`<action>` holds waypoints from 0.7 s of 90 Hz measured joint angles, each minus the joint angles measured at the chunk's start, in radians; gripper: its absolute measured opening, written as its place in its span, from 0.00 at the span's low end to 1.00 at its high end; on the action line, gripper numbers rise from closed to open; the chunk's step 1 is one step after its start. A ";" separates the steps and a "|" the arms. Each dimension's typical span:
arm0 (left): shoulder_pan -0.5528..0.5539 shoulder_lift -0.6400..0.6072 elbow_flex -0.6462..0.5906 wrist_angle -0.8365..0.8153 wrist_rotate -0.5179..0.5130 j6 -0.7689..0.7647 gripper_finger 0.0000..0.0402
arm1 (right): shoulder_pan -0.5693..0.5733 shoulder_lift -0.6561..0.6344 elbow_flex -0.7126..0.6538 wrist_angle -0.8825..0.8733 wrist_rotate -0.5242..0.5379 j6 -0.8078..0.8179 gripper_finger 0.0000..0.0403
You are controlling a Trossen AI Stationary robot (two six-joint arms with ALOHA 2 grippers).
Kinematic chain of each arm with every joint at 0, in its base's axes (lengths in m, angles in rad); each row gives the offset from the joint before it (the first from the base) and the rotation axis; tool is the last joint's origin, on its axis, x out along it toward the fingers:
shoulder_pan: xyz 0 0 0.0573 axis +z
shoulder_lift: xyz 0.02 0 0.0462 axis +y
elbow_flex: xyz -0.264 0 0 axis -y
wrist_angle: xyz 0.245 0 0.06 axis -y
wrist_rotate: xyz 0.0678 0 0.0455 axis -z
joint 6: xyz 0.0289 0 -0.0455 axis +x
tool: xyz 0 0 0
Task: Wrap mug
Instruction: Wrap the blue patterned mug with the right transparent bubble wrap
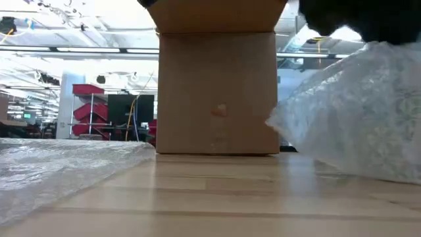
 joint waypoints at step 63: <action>-0.009 0.000 0.000 0.007 0.009 -0.009 0.00 | -0.027 -0.175 0.082 -0.241 -0.033 -0.061 0.17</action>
